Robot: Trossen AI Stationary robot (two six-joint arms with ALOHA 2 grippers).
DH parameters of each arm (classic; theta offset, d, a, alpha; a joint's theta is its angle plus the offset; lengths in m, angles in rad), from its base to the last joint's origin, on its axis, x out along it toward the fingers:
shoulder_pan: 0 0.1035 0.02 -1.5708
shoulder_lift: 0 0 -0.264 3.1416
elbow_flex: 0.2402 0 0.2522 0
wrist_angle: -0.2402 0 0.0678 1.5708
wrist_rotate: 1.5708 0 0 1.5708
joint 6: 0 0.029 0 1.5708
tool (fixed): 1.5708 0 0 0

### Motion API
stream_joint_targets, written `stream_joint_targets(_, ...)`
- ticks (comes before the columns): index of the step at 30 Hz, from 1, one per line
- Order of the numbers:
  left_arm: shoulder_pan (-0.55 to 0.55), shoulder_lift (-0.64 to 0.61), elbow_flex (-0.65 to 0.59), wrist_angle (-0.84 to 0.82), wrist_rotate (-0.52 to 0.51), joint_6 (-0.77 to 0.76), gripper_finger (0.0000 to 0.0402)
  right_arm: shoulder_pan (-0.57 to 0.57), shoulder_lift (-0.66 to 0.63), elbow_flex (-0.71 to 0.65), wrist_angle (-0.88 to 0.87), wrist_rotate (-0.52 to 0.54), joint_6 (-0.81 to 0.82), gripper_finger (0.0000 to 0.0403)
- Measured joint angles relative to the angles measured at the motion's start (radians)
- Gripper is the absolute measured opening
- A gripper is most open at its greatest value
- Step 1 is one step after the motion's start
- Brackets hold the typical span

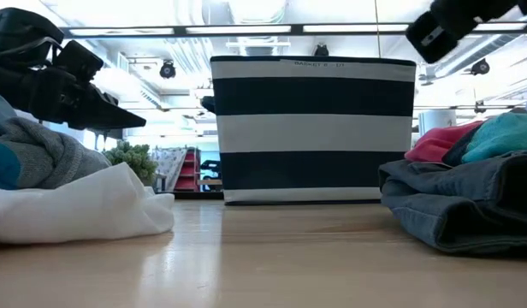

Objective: Sort clothes
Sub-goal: Put the white pair of socks into the blue laundry bin

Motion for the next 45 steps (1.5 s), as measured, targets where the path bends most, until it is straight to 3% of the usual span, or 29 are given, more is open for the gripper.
stream_joint_targets(9, 0.000, 0.005, 0.000, -0.014, 0.000, 0.000, 0.0037, 0.289, 0.231, 0.160, -0.179, 0.181, 0.221, 0.0114)
stream_joint_targets(14, 0.000, 0.018, 0.000, -0.018, 0.000, 0.000, 0.0037, 0.388, 0.373, 0.263, -0.331, 0.249, 0.335, 0.0134)
stream_joint_targets(25, 0.000, 0.070, 0.000, -0.017, -0.015, -0.003, 0.0037, 0.431, 0.718, 0.550, -0.678, 0.344, 0.337, 0.0191)
stream_joint_targets(34, 0.000, 0.105, 0.000, -0.010, -0.020, -0.005, 0.0037, 0.434, 0.886, 0.646, -0.817, 0.342, 0.261, 0.0215)
stream_joint_targets(39, 0.000, 0.106, 0.000, -0.004, -0.021, -0.005, 0.0037, 0.433, 0.918, 0.647, -0.853, 0.349, 0.256, 0.0172)
stream_joint_targets(45, 0.000, 0.106, 0.000, -0.004, -0.021, -0.008, 0.0037, 0.433, 0.886, 0.669, -0.864, 0.349, 0.247, 0.0029)
